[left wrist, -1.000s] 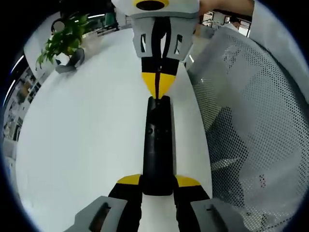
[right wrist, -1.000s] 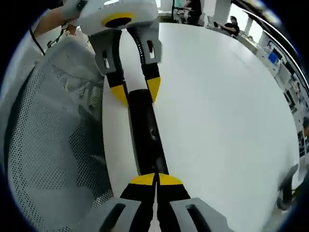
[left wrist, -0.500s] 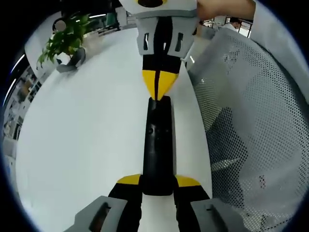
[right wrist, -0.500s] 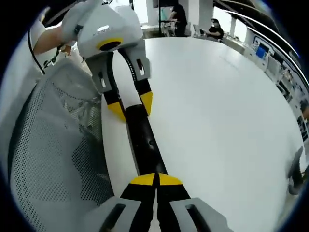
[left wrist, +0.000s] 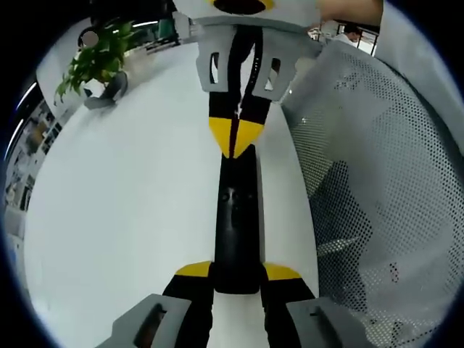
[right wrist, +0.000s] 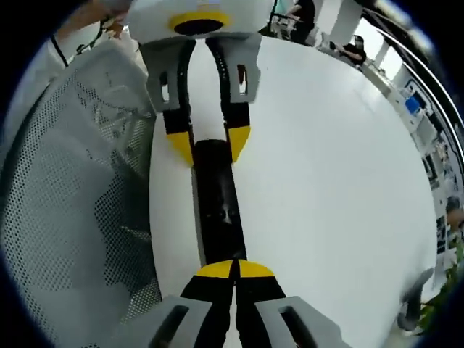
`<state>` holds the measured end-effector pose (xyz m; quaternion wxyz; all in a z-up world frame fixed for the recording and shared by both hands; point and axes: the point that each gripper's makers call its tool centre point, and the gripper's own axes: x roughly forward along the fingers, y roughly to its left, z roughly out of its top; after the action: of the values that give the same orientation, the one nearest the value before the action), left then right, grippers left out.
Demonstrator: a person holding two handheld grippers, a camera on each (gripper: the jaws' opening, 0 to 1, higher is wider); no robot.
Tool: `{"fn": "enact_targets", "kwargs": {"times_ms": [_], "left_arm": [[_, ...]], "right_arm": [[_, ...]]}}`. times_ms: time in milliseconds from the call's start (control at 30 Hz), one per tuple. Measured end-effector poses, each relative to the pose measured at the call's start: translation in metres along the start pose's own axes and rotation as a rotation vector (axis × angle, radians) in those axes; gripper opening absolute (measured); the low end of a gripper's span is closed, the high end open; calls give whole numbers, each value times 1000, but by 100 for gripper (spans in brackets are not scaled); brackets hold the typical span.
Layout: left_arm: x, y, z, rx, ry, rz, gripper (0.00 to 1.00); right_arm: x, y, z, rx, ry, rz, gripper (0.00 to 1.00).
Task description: Press the specified remote control buttons in sequence, fully releasing each button before pressing the next.
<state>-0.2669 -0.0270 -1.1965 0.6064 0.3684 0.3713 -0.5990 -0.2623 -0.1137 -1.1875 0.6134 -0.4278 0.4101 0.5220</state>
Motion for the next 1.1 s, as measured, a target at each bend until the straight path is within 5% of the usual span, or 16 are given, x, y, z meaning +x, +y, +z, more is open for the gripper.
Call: {"fn": "enact_targets", "kwargs": {"times_ms": [300,767,1100], "left_arm": [[0,1,0,-28,-9,5,25],[1,1,1,-50,-9,15,25],[0,1,1,-68,-16,14,25]], "right_arm": [[-3,-1,-3,58,-82,-37,0],[-5,0,-4,194,-174,36,0],[-7,8,-7,121,-154,27,0]]}}
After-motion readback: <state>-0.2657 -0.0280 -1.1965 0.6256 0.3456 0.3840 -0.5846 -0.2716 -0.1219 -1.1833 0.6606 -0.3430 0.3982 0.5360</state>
